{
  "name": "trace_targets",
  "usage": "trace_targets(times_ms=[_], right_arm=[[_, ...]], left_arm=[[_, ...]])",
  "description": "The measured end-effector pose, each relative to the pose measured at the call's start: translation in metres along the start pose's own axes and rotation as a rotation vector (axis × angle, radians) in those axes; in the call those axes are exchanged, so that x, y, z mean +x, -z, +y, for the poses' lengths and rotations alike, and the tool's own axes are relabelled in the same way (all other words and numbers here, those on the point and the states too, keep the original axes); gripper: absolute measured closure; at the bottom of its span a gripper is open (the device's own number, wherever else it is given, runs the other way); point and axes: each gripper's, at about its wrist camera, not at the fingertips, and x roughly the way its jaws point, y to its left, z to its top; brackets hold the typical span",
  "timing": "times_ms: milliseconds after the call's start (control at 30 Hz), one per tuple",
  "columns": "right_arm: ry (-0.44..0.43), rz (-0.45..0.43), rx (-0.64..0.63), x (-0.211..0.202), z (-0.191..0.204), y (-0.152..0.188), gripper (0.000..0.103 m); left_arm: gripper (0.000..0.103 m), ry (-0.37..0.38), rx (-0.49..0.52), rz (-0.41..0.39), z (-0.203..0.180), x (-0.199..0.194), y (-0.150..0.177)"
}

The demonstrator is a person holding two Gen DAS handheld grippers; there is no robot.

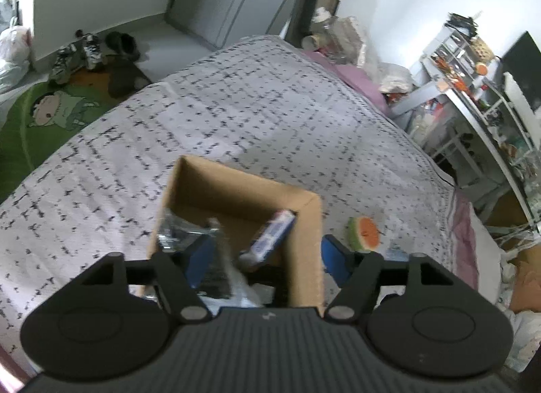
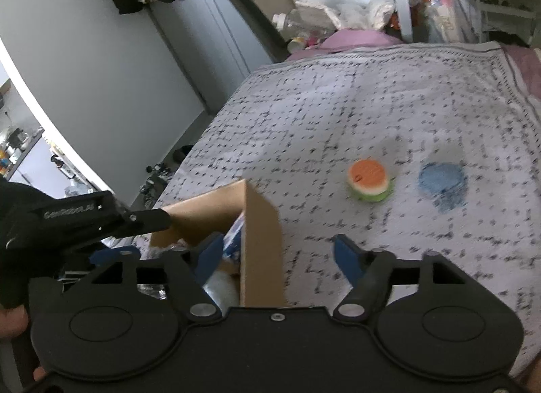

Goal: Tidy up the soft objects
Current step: 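Open both grippers to drop the tissue pack and cable into the box, then move both grippers back to the burger plush and blue fluffy plush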

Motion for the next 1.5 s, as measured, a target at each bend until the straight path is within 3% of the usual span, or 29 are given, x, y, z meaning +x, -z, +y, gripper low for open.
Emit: trace_targets(times_ms=[433, 1133, 1500], right_arm=[[0.048, 0.002, -0.026, -0.017, -0.046, -0.042, 0.011], [0.045, 0.031, 0.036, -0.004, -0.128, -0.114, 0.004], [0.037, 0.089, 0.141, 0.041, -0.166, -0.107, 0.004]], left_arm=[[0.027, 0.022, 0.062, 0.002, -0.058, 0.005, 0.003], [0.027, 0.02, 0.108, 0.024, -0.127, 0.043, 0.003], [0.027, 0.002, 0.08, 0.062, -0.145, 0.089, -0.002]])
